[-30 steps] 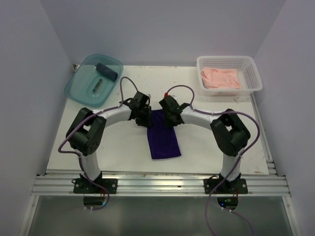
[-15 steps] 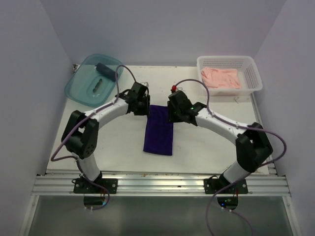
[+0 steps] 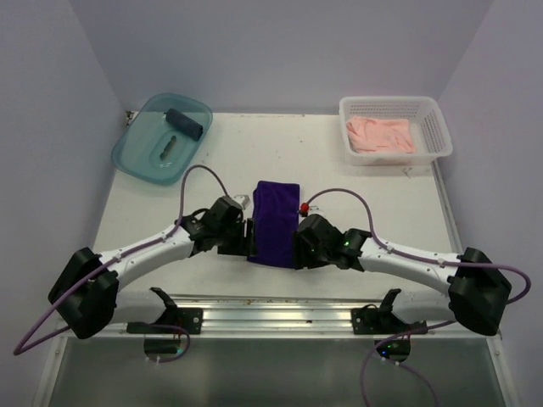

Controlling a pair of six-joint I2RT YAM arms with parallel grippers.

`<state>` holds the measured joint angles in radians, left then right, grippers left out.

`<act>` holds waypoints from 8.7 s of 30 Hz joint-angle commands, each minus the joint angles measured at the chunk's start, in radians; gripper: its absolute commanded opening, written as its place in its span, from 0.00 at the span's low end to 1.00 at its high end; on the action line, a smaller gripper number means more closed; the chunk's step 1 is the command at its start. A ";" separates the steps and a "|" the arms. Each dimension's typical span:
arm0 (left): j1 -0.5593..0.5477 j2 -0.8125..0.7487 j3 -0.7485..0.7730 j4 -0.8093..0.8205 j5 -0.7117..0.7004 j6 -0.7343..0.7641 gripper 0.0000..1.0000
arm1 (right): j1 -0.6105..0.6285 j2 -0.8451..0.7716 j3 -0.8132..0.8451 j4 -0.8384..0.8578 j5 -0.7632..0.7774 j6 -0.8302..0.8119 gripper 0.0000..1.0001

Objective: Roll the towels
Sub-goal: Fold the towel, then roll the towel

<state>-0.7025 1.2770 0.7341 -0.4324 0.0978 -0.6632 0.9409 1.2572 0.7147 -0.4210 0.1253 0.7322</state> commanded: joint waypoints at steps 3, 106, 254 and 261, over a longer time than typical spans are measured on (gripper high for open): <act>-0.032 -0.031 -0.117 0.090 0.060 -0.093 0.59 | 0.035 -0.002 -0.040 0.080 -0.012 0.115 0.52; 0.121 0.041 0.060 -0.005 0.085 -0.058 0.00 | -0.048 0.119 0.181 -0.008 0.135 -0.014 0.00; 0.394 0.133 -0.027 0.302 0.422 -0.021 0.91 | 0.032 0.335 0.161 0.462 -0.088 -0.214 0.00; 0.296 0.183 -0.068 0.487 0.445 -0.104 0.92 | 0.010 0.277 0.091 0.531 -0.207 -0.198 0.00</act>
<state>-0.3767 1.4452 0.6785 -0.1024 0.4969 -0.7158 0.9535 1.5883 0.8265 -0.0032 0.0216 0.5129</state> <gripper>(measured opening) 0.917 0.059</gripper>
